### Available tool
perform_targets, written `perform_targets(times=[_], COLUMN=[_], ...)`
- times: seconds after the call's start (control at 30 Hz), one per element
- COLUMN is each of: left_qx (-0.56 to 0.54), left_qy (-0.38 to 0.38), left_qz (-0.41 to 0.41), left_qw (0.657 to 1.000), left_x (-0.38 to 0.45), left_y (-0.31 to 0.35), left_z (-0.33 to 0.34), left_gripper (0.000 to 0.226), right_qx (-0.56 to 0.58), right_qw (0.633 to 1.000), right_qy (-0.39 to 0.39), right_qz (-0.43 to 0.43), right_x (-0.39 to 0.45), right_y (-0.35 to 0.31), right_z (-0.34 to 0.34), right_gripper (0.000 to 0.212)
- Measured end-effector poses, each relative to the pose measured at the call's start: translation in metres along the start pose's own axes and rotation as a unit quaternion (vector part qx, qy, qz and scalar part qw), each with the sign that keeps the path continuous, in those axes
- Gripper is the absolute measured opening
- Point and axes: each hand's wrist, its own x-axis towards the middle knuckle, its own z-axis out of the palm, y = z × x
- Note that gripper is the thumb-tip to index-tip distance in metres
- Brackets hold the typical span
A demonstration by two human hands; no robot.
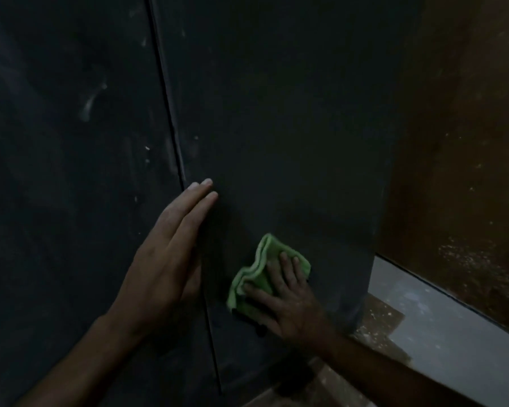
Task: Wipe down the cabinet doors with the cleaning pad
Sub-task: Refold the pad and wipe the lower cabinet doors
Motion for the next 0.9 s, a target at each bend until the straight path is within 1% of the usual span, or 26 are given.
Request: perform_targets(times=[0.03,0.07,0.1,0.13,0.17,0.2,0.23,0.27,0.3,0.33,0.37,0.4,0.43,0.47,0.5,0.57,0.6,0.63,0.7,0.73,0.77,0.8,0.83,0.87,0.9], left_qx=[-0.013,-0.027,-0.04,-0.052,-0.063,-0.07,-0.073,-0.07,-0.064,-0.056,-0.047,-0.038,-0.031,-0.028,-0.028,-0.031,-0.03,-0.023,0.003,0.016,0.026,0.036,0.05,0.068,0.085], left_qy=[0.003,0.004,0.008,0.017,0.029,0.041,0.048,0.047,0.04,0.03,0.02,0.01,0.003,-0.001,-0.002,0.002,0.002,0.001,0.0,-0.004,-0.012,-0.024,-0.037,-0.049,-0.06], left_qz=[-0.007,-0.013,-0.019,-0.024,-0.029,-0.033,-0.034,-0.033,-0.031,-0.029,-0.026,-0.024,-0.022,-0.023,-0.024,-0.02,-0.014,-0.004,0.019,0.028,0.035,0.04,0.047,0.053,0.058], left_qw=[1.0,1.0,0.999,0.998,0.997,0.996,0.996,0.996,0.997,0.998,0.998,0.999,0.999,0.999,0.999,0.999,0.999,1.0,1.0,0.999,0.999,0.998,0.997,0.995,0.993], left_x=[-0.002,-0.003,-0.003,-0.003,-0.001,0.001,0.003,0.004,0.004,0.003,0.003,0.002,0.001,-0.001,-0.002,-0.002,-0.001,0.0,0.001,0.001,0.001,0.001,-0.001,-0.003,-0.005], left_y=[0.001,0.002,0.003,0.003,0.004,0.004,0.005,0.007,0.008,0.008,0.008,0.007,0.007,0.007,0.008,0.008,0.007,0.007,0.009,0.01,0.01,0.009,0.008,0.006,0.005], left_z=[-0.001,-0.002,-0.001,-0.001,-0.001,-0.001,0.0,0.0,0.001,0.001,0.0,0.0,0.0,0.001,0.002,0.005,0.007,0.01,0.015,0.017,0.019,0.021,0.023,0.025,0.027], left_gripper=[0.056,0.058,0.059,0.059,0.059,0.059,0.058,0.057,0.057,0.058,0.059,0.059,0.06,0.06,0.06,0.059,0.058,0.058,0.058,0.058,0.058,0.059,0.06,0.062,0.064], right_qx=[0.02,0.037,0.055,0.064,0.067,0.06,0.051,0.03,0.0,-0.036,-0.068,-0.082,-0.078,-0.06,-0.033,0.02,0.03,0.031,-0.001,-0.03,-0.063,-0.096,-0.12,-0.123,-0.101], right_qw=[0.997,0.987,0.974,0.968,0.97,0.979,0.991,0.998,1.0,0.996,0.99,0.985,0.986,0.992,0.998,0.995,0.991,0.993,0.999,0.994,0.985,0.975,0.969,0.975,0.988], right_qy=[0.021,0.052,0.072,0.081,0.082,0.076,0.057,0.031,-0.004,-0.044,-0.074,-0.079,-0.066,-0.041,-0.015,0.032,0.038,0.022,-0.039,-0.07,-0.094,-0.11,-0.111,-0.105,-0.09], right_qz=[0.071,0.148,0.207,0.231,0.22,0.18,0.112,0.041,-0.016,-0.063,-0.103,-0.129,-0.133,-0.106,-0.046,0.094,0.125,0.108,-0.02,-0.083,-0.132,-0.167,-0.183,-0.151,-0.076], right_x=[0.022,0.049,0.077,0.099,0.11,0.107,0.091,0.066,0.037,0.013,-0.004,-0.011,-0.008,0.002,0.017,0.052,0.062,0.061,0.025,0.0,-0.022,-0.038,-0.046,-0.046,-0.038], right_y=[-0.009,-0.019,-0.031,-0.041,-0.049,-0.051,-0.049,-0.046,-0.041,-0.033,-0.022,-0.01,-0.002,0.001,-0.001,-0.021,-0.036,-0.048,-0.05,-0.039,-0.022,0.0,0.02,0.036,0.046], right_z=[-0.006,-0.008,-0.008,-0.008,-0.01,-0.008,-0.004,0.0,0.003,0.003,0.001,-0.002,-0.006,-0.011,-0.013,-0.004,0.002,0.008,0.022,0.023,0.021,0.018,0.015,0.01,0.004], right_gripper=[0.069,0.076,0.08,0.083,0.083,0.081,0.074,0.06,0.046,0.041,0.04,0.04,0.042,0.043,0.048,0.068,0.075,0.072,0.049,0.043,0.043,0.049,0.053,0.055,0.057])
